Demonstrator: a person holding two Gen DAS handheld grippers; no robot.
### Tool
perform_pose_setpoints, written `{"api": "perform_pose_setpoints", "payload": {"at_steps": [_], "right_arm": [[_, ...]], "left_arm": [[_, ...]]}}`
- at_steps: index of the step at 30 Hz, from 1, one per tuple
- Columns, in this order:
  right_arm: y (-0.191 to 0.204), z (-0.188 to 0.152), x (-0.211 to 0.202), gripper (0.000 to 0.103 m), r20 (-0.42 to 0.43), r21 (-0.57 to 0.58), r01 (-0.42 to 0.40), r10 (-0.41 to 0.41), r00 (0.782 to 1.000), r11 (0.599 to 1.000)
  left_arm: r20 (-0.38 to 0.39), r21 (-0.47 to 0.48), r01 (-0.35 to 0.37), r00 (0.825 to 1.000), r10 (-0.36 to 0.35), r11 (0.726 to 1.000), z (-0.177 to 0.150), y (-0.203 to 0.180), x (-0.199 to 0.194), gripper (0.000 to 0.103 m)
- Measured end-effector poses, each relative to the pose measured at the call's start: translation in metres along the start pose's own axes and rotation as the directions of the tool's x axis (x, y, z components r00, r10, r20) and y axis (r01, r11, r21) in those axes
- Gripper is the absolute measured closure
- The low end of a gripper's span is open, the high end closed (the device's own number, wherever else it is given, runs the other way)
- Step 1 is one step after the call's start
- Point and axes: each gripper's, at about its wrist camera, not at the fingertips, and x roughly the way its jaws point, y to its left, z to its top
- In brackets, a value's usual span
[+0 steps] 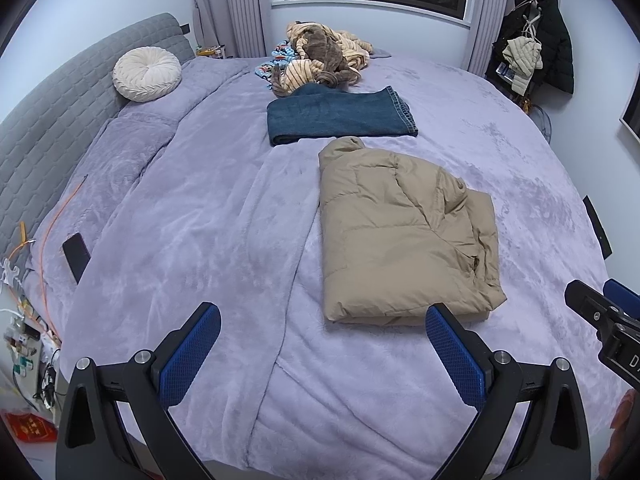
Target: Fold large clothes
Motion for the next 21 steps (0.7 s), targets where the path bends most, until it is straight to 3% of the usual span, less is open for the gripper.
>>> {"api": "perform_pose_setpoints", "payload": {"at_steps": [21], "right_arm": [[0.0020, 0.0012, -0.0004, 0.019, -0.001, -0.002, -0.001, 0.001, 1.000, 1.000]], "left_arm": [[0.000, 0.001, -0.003, 1.000, 0.003, 1.000, 0.0002, 0.0000, 0.0003, 0.000]]}}
